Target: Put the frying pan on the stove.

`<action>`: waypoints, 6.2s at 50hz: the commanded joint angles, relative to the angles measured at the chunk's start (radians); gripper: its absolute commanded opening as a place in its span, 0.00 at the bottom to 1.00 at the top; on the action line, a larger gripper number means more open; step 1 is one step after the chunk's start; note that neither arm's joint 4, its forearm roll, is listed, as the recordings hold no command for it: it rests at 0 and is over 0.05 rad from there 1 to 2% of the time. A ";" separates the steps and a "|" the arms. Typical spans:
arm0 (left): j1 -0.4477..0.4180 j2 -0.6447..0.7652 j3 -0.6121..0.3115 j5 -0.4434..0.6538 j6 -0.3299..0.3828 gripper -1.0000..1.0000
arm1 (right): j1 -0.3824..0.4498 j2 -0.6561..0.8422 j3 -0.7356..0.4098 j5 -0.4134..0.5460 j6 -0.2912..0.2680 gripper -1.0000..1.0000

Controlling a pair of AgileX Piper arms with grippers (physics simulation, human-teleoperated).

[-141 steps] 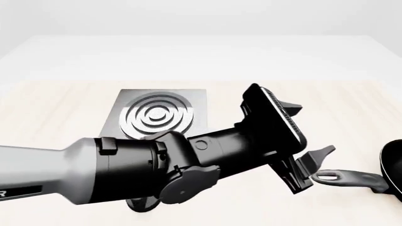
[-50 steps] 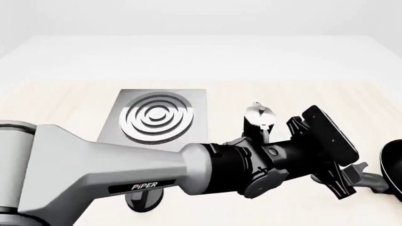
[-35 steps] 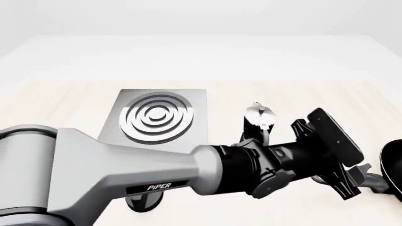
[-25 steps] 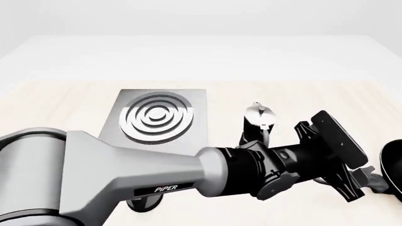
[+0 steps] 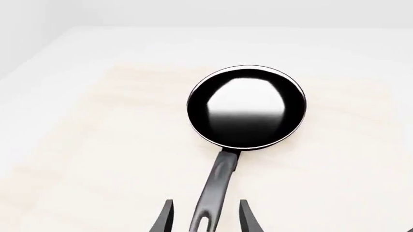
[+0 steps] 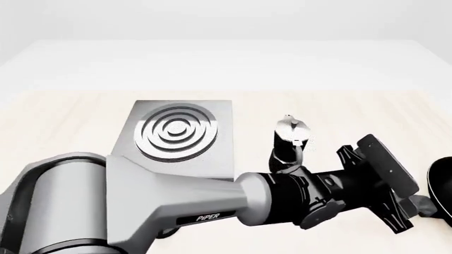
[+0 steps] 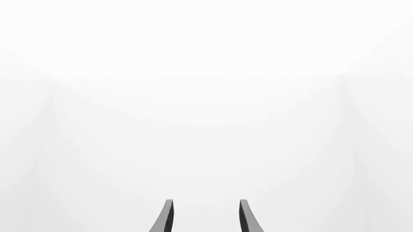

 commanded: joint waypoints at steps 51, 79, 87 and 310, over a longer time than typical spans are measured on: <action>0.009 0.193 -0.163 0.104 0.058 1.00 | 0.022 0.000 -0.010 -0.005 -0.008 1.00; 0.030 0.280 -0.258 0.166 0.111 1.00 | 0.030 0.000 -0.012 -0.005 -0.010 1.00; 0.028 0.308 -0.294 0.187 0.126 1.00 | 0.028 0.000 -0.013 -0.006 -0.007 1.00; 0.333 -0.403 0.318 -0.078 0.166 0.00 | 0.042 0.000 -0.017 -0.010 -0.068 1.00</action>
